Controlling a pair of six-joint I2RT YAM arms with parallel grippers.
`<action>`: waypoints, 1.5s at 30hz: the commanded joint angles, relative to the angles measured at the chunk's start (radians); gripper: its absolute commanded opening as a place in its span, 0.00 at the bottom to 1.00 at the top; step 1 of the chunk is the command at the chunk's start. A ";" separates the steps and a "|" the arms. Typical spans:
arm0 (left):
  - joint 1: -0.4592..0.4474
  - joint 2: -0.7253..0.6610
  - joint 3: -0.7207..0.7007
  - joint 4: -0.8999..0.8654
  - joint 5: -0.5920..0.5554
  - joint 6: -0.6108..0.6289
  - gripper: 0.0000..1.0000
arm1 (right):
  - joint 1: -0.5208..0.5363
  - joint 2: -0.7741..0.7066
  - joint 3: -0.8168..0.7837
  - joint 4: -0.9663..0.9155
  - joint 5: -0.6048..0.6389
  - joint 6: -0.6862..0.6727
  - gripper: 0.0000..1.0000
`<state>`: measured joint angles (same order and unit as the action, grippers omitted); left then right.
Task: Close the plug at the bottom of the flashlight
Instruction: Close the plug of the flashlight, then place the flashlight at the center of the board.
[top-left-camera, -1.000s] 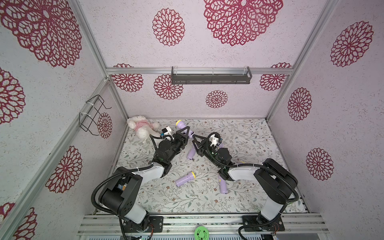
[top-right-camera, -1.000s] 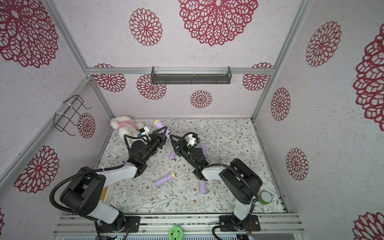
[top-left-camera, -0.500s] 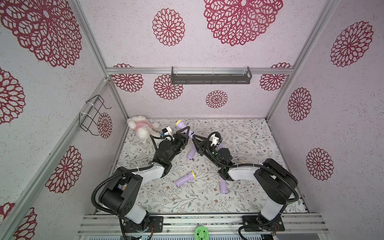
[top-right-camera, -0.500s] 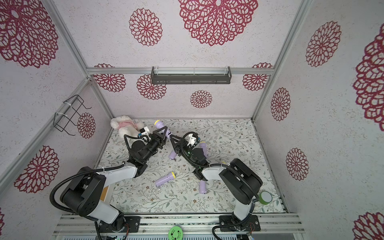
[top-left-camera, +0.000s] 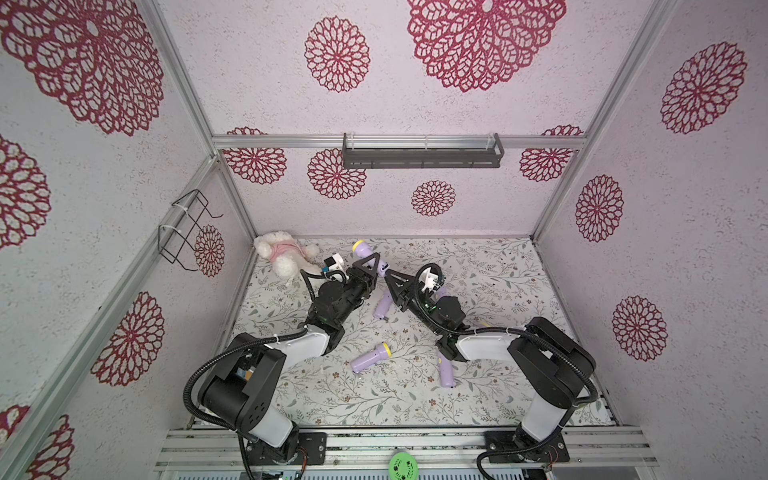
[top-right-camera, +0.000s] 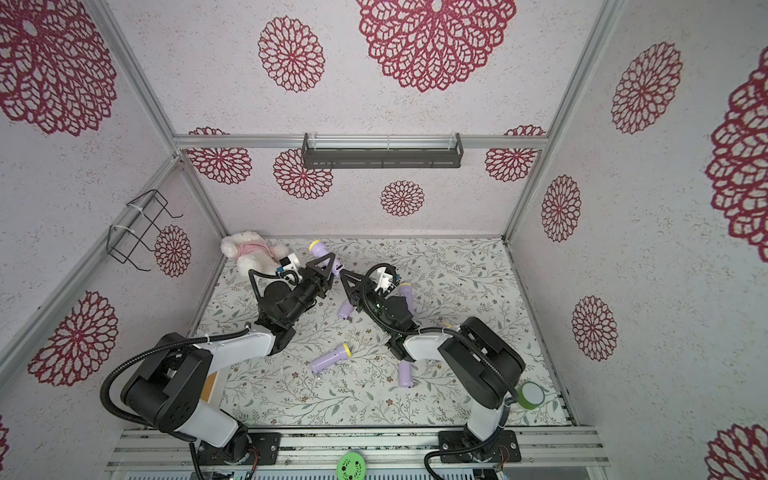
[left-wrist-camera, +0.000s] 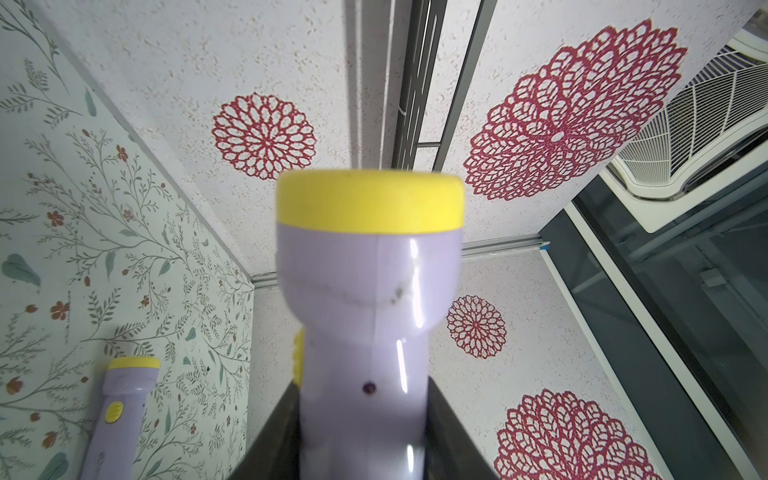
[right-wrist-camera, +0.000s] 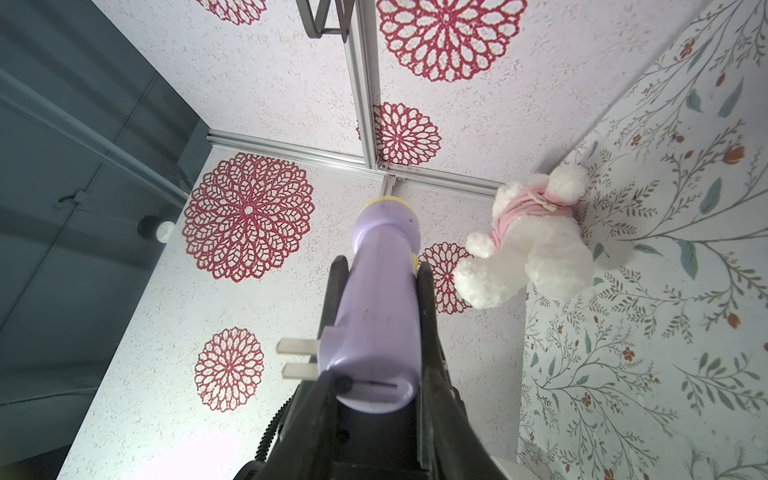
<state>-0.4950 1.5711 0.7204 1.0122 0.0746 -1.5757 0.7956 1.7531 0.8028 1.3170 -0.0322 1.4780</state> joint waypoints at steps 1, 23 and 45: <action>-0.073 -0.026 0.031 0.194 0.099 -0.024 0.00 | 0.005 0.037 0.007 -0.144 -0.025 -0.002 0.35; -0.079 -0.059 0.053 0.131 0.073 0.013 0.00 | -0.006 0.020 -0.029 -0.110 -0.010 -0.001 0.34; 0.108 -0.028 0.510 -1.649 -0.345 0.804 0.00 | -0.015 -0.831 -0.071 -1.165 0.128 -0.788 0.97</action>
<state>-0.3855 1.4773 1.2011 -0.3313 -0.1303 -0.9371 0.7849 0.9722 0.7086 0.4240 0.0273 0.8791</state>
